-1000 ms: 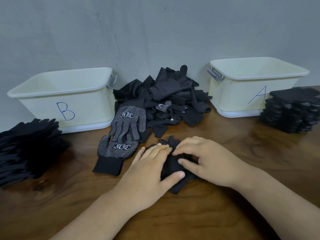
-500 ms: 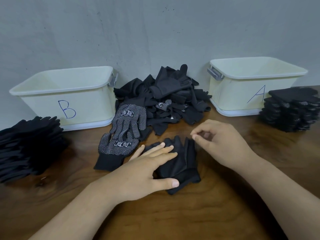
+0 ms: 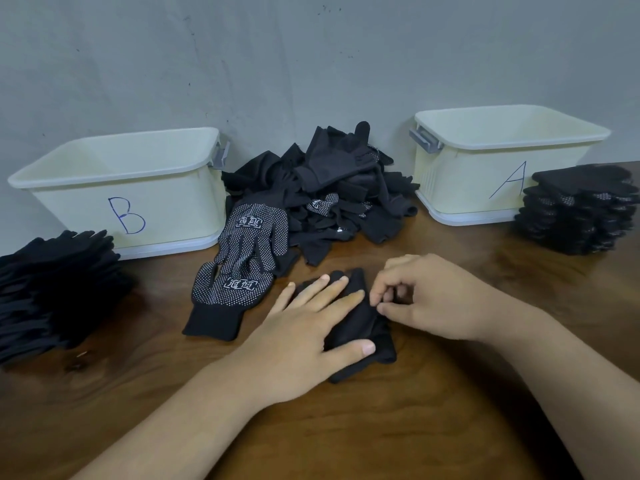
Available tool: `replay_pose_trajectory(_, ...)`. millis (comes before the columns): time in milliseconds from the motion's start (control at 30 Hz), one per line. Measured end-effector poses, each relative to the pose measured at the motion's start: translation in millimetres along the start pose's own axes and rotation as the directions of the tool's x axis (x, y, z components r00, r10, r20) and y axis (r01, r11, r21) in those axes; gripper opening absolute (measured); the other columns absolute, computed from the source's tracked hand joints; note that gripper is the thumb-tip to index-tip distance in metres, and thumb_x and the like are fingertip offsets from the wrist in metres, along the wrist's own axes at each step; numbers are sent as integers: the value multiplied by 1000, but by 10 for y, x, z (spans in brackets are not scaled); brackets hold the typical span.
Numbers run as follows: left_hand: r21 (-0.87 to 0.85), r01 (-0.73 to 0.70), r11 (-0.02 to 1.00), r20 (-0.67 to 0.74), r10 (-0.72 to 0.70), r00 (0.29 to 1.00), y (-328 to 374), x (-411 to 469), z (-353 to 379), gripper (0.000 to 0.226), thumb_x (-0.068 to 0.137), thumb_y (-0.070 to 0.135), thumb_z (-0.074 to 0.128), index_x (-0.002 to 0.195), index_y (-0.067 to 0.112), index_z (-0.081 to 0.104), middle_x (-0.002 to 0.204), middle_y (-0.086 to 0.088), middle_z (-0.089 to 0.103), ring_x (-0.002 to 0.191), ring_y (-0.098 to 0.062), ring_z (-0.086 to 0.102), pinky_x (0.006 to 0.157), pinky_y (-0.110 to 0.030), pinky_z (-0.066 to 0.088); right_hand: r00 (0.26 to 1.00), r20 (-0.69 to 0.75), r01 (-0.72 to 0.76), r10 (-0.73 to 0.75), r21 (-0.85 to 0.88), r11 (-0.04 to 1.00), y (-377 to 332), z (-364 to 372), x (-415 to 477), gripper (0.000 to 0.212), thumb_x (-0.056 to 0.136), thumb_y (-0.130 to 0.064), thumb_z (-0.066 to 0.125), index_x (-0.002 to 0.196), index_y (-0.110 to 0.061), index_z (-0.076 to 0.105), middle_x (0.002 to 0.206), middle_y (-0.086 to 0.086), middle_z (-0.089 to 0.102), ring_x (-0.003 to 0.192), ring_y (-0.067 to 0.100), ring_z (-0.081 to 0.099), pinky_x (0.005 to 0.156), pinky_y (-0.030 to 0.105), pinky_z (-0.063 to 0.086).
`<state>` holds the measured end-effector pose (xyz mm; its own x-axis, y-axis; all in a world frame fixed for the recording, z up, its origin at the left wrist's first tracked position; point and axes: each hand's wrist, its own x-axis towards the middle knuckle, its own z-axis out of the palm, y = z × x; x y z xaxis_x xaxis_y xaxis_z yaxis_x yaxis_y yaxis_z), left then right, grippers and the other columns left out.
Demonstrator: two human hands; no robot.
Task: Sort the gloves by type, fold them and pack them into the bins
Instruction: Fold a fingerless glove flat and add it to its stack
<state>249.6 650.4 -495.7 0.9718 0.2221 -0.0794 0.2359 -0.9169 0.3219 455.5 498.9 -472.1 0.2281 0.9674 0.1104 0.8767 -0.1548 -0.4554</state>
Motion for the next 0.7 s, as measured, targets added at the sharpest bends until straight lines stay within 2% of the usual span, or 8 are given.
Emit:
replay_pose_trajectory(100,-25,-73,997,71,75,995,-60,-8,-80,75,94,85,33,162,59,13,169,36,-11,149,15,-27,131,-42,-13,996,90,-7,-1,89,996,-21,-120,-49,11,95,-32,78,85,-37,78,84,-13,68,77,10,62,69,22,49)
replay_pose_trajectory(200,-14,-106,994,80,107,991,-78,-30,-90,76,95,83,38,162,58,15,169,36,-9,149,16,-27,131,-41,-12,996,88,-33,24,100,994,-29,-127,-25,23,96,-44,75,77,-32,78,79,-8,70,68,8,60,63,24,46)
replay_pose_trajectory(300,23,-97,995,65,96,993,-47,-47,-73,81,96,84,34,165,53,5,169,35,-15,149,14,-29,132,-41,-9,996,56,-69,70,-16,997,-26,-63,-1,21,90,-57,76,82,-38,76,81,-14,71,75,7,65,68,31,54)
replay_pose_trajectory(433,100,-78,992,78,71,994,-12,-44,-60,90,93,88,26,165,49,-11,168,32,-25,148,10,-36,132,-44,-10,991,89,-104,100,35,994,11,-70,-27,26,78,-64,84,90,-44,74,89,-16,68,78,4,64,72,30,55)
replay_pose_trajectory(633,132,-78,988,47,72,996,-18,-46,-28,97,93,88,29,166,42,-15,169,29,-26,149,8,-36,132,-45,-10,977,183,-119,113,20,993,51,-115,-26,42,73,-65,87,103,-45,67,97,-13,62,79,0,56,70,22,45)
replay_pose_trajectory(700,70,-93,993,2,93,996,-54,-35,-18,97,93,88,31,168,41,-9,171,29,-19,152,9,-29,132,-42,-8,976,189,-119,108,49,992,39,-106,-36,40,75,-62,88,103,-45,67,95,-12,62,74,0,55,68,22,44)
